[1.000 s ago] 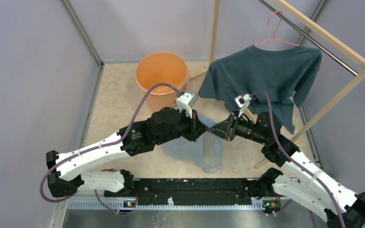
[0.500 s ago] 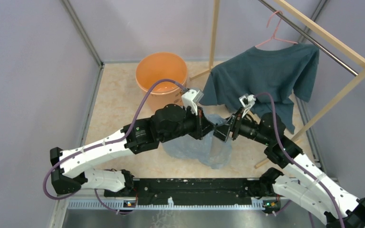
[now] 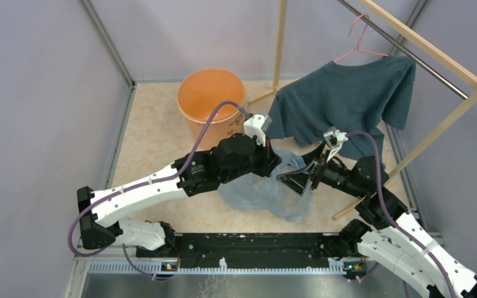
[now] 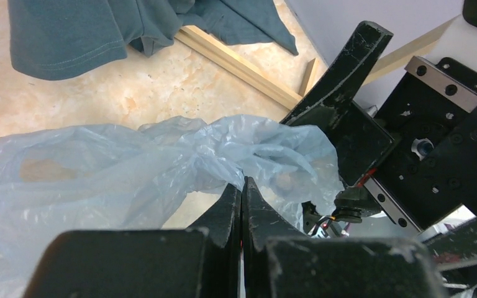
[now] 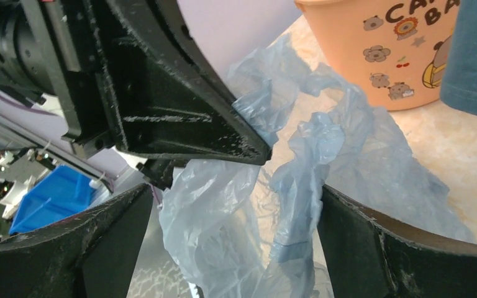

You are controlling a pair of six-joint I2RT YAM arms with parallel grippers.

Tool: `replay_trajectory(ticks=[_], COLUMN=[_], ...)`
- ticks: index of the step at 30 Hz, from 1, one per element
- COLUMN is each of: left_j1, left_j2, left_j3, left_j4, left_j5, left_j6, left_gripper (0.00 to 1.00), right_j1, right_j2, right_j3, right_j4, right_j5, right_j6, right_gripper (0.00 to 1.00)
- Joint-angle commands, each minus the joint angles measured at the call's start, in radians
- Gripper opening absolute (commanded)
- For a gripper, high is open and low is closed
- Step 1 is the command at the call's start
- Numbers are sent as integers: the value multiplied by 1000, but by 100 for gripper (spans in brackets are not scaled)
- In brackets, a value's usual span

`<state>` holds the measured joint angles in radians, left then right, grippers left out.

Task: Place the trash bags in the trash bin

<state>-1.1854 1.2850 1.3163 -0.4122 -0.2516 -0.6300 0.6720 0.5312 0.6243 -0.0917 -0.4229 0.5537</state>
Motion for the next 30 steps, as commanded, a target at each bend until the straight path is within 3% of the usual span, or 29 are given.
replay_trajectory(ticks=[1,8,12,16,17,19,21,24,26,30], left_j1=[2,3,3,3,3,2,3,16,76,277], left_j2=[4,47,107,158,163,162,146,109,83,30], left_j3=[33,33,106,153,158,156,154,157,164,142], left_j4=[41,92,95,91,93,91,64,-46,-139,-255], left_j5=[11,37,45,65,73,82,56,-31,-34,69], left_j6=[-17,-37,-24,-14,-14,-12,-2,22,18,37], left_gripper=[0,0,0,0,3,24,47,77,83,84], right_j1=[5,12,56,125,131,132,133,132,132,132], right_j2=[31,81,95,99,98,96,82,48,14,-85], right_j3=[28,40,30,35,28,14,3,-15,-21,-45], right_j4=[46,85,86,77,72,57,6,-71,-122,-195], right_j5=[89,102,142,271,308,361,447,546,583,628], right_j6=[74,86,50,-17,-23,-20,0,2,-10,-11], right_gripper=[99,99,97,84,74,28,1,0,0,0])
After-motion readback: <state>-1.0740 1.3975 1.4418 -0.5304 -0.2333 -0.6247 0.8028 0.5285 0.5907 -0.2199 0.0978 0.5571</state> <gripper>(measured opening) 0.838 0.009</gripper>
